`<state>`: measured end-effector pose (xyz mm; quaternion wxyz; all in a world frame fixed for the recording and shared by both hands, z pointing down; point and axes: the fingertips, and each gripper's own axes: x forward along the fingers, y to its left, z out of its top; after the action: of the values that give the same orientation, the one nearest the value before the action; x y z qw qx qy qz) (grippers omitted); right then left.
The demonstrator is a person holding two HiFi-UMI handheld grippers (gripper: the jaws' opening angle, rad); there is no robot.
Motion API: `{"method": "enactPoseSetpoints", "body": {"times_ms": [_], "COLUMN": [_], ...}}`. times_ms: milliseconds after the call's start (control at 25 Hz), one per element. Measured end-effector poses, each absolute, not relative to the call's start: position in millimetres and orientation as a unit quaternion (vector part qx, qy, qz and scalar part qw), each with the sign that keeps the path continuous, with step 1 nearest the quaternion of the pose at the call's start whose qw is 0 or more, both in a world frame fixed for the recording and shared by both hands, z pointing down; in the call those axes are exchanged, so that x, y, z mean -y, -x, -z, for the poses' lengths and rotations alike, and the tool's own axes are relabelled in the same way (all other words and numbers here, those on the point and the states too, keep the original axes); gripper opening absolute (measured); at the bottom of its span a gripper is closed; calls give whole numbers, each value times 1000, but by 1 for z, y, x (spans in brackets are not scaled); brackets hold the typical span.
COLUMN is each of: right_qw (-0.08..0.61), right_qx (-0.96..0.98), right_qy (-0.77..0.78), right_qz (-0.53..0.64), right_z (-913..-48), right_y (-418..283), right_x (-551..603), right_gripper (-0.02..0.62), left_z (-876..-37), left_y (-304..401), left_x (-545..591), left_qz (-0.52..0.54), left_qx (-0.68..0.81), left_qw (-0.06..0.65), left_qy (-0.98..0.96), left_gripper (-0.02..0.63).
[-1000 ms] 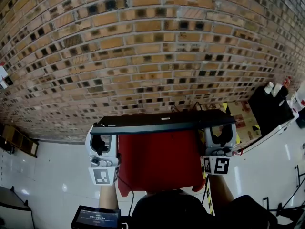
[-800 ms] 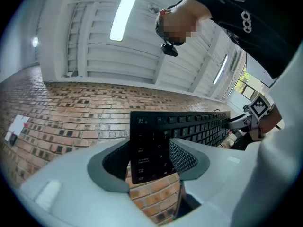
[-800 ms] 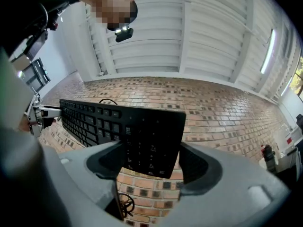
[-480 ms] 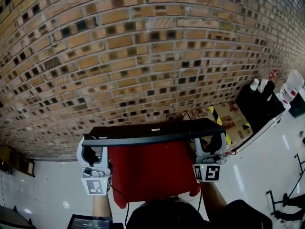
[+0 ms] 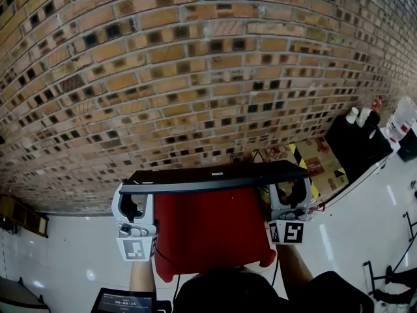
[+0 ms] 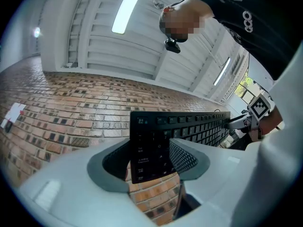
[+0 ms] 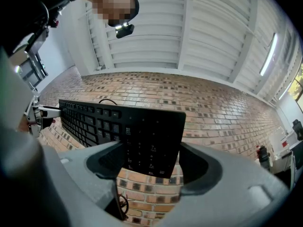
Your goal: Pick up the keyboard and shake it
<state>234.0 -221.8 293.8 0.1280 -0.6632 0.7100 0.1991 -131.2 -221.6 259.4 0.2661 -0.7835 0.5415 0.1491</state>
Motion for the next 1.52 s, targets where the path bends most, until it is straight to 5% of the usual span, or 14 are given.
{"method": "enactPoseSetpoints", "body": {"times_ms": [1040, 1520], "right_qw": [-120, -165], "right_qx": [-766, -762], "right_qy": [629, 618], "right_qz": [53, 100], "right_z": [-547, -596], "right_y": [-204, -204], "right_x": [221, 193], "right_gripper": [334, 333], "left_z": [-526, -574], "left_y": [163, 166], "left_x": [203, 178], "left_qz": [28, 64], "left_qx": [-589, -589], "left_qw": [-10, -64], "left_qy": [808, 803], "left_gripper": [259, 258]}}
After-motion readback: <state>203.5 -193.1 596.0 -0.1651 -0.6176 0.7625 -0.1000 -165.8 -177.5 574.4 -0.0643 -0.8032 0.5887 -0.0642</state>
